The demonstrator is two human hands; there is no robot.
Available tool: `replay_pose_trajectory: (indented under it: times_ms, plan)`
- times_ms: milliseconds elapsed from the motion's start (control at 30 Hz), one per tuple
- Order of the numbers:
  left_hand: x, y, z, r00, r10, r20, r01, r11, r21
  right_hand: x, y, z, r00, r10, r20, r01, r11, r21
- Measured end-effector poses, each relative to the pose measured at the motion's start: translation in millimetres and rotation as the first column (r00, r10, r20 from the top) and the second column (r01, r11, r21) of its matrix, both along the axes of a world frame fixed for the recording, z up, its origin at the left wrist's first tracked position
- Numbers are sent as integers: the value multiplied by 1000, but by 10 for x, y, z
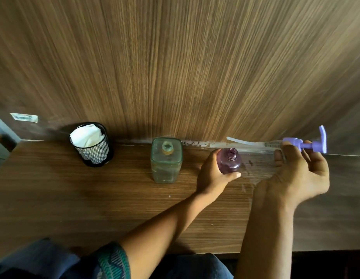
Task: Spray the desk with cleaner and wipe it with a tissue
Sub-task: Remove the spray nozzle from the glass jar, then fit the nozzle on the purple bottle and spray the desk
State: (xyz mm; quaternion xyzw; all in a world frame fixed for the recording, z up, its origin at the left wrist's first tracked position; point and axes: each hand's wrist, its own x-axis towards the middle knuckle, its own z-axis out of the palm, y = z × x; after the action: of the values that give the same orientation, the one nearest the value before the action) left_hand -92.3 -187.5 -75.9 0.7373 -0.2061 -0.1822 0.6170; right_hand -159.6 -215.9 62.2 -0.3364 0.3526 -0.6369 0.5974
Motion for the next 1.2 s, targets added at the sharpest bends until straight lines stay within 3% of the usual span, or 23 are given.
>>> replay_pose_trajectory:
  times_ms: [267, 833, 1067, 1200]
  plan:
    - [-141, 716, -49, 997, -67, -25, 68, 997, 38, 56, 108, 63, 998, 60, 8, -60, 998, -14]
    - [-252, 898, -45, 999, -52, -13, 53, 995, 82, -36, 130, 56, 935, 187, -302, -245, 955, -168]
    - [-235, 891, -70, 999, -46, -14, 47, 991, 129, -161, 186, 31, 834, 283, -474, -438, 861, -258]
    - [-254, 928, 24, 998, -49, -41, 54, 990, 130, -200, 247, -73, 635, 413, -653, -680, 700, -219]
